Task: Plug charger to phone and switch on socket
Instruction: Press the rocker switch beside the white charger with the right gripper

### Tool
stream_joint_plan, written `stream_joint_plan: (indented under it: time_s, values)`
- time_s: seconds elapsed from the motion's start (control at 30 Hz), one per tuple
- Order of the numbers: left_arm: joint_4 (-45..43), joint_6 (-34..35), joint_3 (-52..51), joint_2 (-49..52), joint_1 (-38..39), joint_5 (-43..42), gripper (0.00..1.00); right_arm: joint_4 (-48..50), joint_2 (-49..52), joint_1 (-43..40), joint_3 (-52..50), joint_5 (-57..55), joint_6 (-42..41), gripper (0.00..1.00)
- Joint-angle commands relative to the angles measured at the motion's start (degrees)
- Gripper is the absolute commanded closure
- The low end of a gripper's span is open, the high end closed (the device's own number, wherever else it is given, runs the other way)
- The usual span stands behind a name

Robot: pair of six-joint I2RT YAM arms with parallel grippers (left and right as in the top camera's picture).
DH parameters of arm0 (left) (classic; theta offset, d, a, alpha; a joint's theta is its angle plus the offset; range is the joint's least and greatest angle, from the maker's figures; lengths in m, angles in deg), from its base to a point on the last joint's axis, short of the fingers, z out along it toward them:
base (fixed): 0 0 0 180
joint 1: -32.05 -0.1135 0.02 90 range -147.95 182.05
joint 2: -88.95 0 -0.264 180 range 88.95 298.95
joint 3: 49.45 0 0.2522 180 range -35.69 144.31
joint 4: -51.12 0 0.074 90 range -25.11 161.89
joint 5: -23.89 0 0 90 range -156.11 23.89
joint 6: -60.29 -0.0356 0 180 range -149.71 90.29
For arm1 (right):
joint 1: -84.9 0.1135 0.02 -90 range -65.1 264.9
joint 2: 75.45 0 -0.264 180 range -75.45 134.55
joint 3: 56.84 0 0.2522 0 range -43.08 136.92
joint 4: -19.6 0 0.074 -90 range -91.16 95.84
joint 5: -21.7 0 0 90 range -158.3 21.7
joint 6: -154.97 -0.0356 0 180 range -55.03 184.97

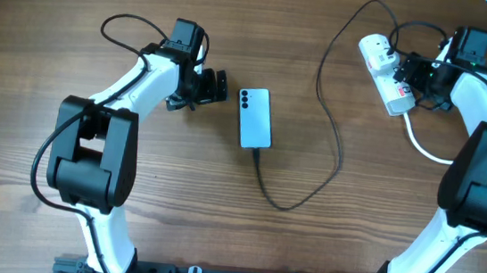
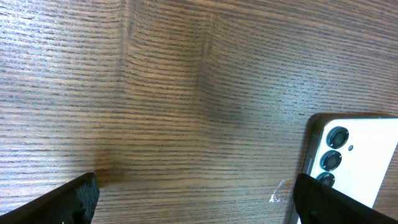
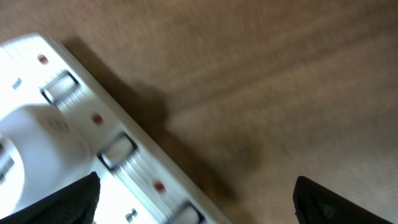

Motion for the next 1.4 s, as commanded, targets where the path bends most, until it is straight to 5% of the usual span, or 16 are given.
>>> stream_joint_plan:
  time_s: [0.0,0.47,1.37]
  values:
    - [-0.15,-0.31,-0.07,-0.26,-0.07,0.74,0.0,2.95,1.92,0.11,0.63,1.27,0.96,0.0]
    - [-0.15,-0.31,-0.07,-0.26,-0.07,0.72,0.0,6.73,5.68,0.13,0.63,-3.96,-3.26,0.0]
    - [-0.15,-0.31,-0.07,-0.26,-0.07,0.74,0.0,1.53,5.68,0.13,0.63,3.08,5.07,0.0]
